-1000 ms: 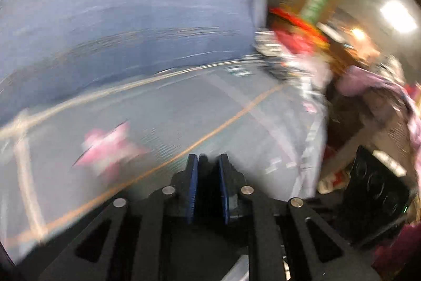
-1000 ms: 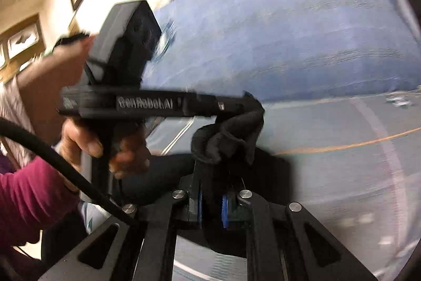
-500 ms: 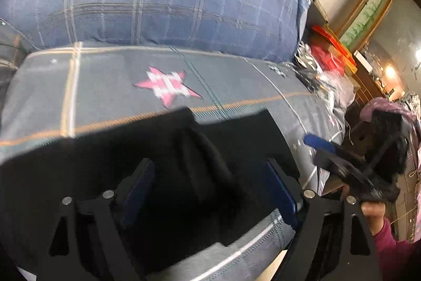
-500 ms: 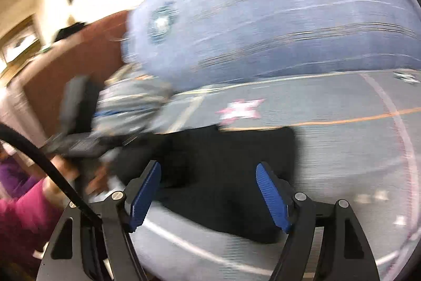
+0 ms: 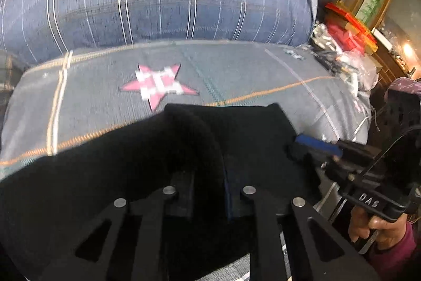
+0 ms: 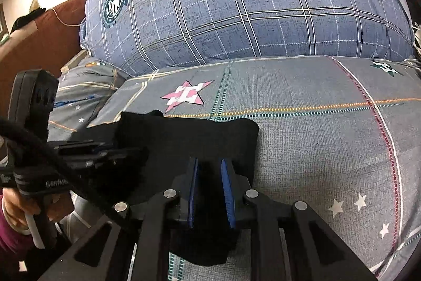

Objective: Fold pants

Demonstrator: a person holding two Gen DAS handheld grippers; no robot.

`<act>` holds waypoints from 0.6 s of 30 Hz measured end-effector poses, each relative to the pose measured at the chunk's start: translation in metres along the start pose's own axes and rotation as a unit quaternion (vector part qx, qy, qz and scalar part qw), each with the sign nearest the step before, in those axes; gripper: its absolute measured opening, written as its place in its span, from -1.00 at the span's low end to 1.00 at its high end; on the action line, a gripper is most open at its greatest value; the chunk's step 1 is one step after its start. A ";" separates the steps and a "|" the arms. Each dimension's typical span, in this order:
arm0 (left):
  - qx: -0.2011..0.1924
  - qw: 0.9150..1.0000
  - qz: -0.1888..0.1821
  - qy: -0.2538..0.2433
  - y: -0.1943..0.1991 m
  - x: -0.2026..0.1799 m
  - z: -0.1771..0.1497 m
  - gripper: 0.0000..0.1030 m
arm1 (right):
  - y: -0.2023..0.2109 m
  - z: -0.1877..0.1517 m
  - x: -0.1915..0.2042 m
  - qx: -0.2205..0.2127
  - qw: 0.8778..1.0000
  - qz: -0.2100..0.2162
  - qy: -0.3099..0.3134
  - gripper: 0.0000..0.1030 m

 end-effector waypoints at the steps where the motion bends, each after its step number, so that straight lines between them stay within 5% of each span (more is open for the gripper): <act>1: 0.002 1.000 0.003 0.001 0.002 0.003 -0.001 -0.68 | 0.001 0.000 0.004 0.000 1.000 0.005 0.001 -0.61; 6: 0.004 0.999 0.004 0.041 -0.002 0.031 -0.013 -0.53 | -0.022 -0.015 0.018 0.015 0.999 0.014 0.028 -0.60; 9: -0.009 0.998 0.013 0.063 0.010 0.037 -0.012 -0.04 | -0.020 -0.013 0.022 0.022 0.999 0.002 0.041 -0.59; 12: -0.028 0.997 0.027 0.065 0.024 0.043 -0.014 0.04 | -0.014 -0.010 0.027 0.024 0.999 0.010 0.037 -0.57; 18: -0.046 0.993 0.069 0.081 0.043 0.059 -0.026 0.32 | -0.014 0.008 0.064 0.001 0.997 0.042 0.058 -0.16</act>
Point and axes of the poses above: each gripper's, at about its wrist camera, not at the fingertips, and y roughly against the way its jaws point, x to its left, z to its top, the point moved 10 cm from there along -y, roughly the way its jaws point, and after that the axes turned 11 degrees about y, right-handed, at the moved point
